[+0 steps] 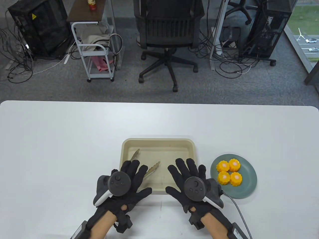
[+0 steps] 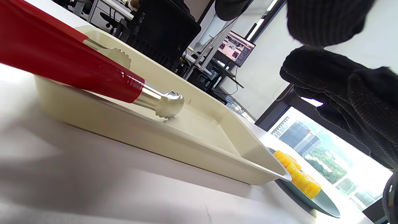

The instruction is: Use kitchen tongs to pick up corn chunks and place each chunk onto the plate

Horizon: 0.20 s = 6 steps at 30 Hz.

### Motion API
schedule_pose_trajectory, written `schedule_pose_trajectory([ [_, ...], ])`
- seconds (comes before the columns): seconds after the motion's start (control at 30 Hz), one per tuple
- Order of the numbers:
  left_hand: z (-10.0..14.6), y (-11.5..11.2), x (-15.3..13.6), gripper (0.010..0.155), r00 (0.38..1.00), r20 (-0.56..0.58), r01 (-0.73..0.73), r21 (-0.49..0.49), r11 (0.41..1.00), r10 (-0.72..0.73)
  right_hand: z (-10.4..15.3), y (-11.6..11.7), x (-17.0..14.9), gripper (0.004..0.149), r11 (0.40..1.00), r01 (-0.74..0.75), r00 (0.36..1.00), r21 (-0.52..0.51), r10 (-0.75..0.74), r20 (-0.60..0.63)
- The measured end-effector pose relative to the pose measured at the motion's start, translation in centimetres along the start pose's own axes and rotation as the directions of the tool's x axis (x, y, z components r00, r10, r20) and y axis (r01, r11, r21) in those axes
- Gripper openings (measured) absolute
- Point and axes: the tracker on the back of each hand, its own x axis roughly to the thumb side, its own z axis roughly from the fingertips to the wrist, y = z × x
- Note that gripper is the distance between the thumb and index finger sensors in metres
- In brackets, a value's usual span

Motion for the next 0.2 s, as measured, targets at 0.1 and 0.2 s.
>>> schedule_pose_trajectory([
  [0.1, 0.04, 0.03, -0.06, 0.085, 1.0, 0.0, 0.0, -0.004, 1.0, 0.0, -0.06, 0.04, -0.08, 0.076, 1.0, 0.007, 1.0, 0.001, -0.007, -0.004],
  [0.2, 0.09, 0.08, -0.12, 0.085, 1.0, -0.003, -0.005, -0.007, 1.0, 0.005, -0.1, 0.19, -0.11, 0.076, 1.0, 0.012, 1.0, 0.017, -0.012, -0.008],
])
